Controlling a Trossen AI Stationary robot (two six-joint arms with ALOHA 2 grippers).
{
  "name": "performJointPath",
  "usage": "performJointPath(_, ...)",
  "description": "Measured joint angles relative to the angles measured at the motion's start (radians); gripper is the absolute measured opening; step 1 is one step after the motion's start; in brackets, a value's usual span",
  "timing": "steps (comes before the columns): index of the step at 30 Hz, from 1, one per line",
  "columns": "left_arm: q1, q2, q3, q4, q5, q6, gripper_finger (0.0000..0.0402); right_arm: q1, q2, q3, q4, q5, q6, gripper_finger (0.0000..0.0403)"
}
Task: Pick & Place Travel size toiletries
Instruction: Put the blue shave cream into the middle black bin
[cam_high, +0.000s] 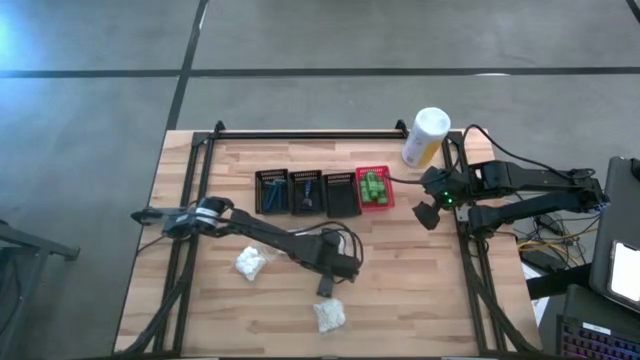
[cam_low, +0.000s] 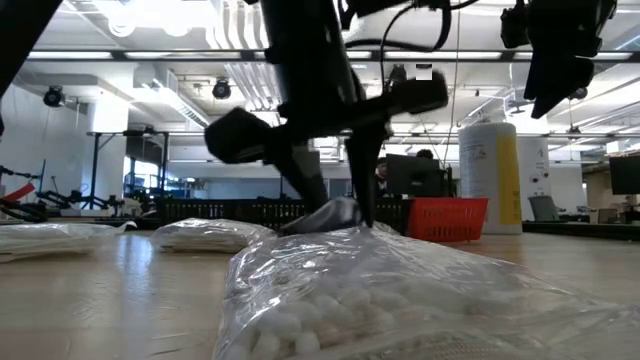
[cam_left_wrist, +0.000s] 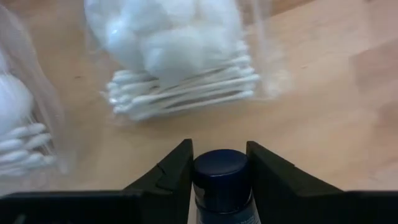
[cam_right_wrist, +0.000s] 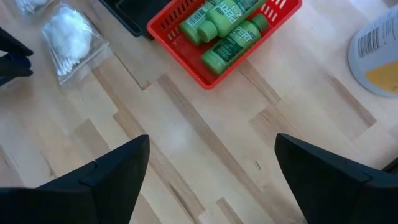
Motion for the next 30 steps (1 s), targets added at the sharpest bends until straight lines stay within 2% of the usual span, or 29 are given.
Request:
performJointPath(5,0.000,-0.003,0.054,0.000,-0.007,0.003,0.0129,0.000,0.000,0.000,0.004,0.000,-0.018,0.0322)
performJointPath(13,-0.002,-0.004,0.113,-0.017,-0.073,-0.031,0.0129,0.000,-0.003,0.000,0.004,-0.001,-0.049,0.0302)
performJointPath(22,0.024,-0.005,0.122,-0.179,-0.114,-0.067,0.0129,0.000,-0.003,0.000,0.005,-0.003,-0.063,0.0288)
performJointPath(26,0.068,-0.026,0.131,-0.200,-0.120,-0.010,0.0129,0.000,-0.003,0.000,0.006,-0.003,-0.063,0.0286)
performJointPath(30,0.113,-0.088,0.143,-0.263,-0.175,0.052,0.0129,-0.001,0.000,0.000,0.012,0.005,-0.063,0.0294)
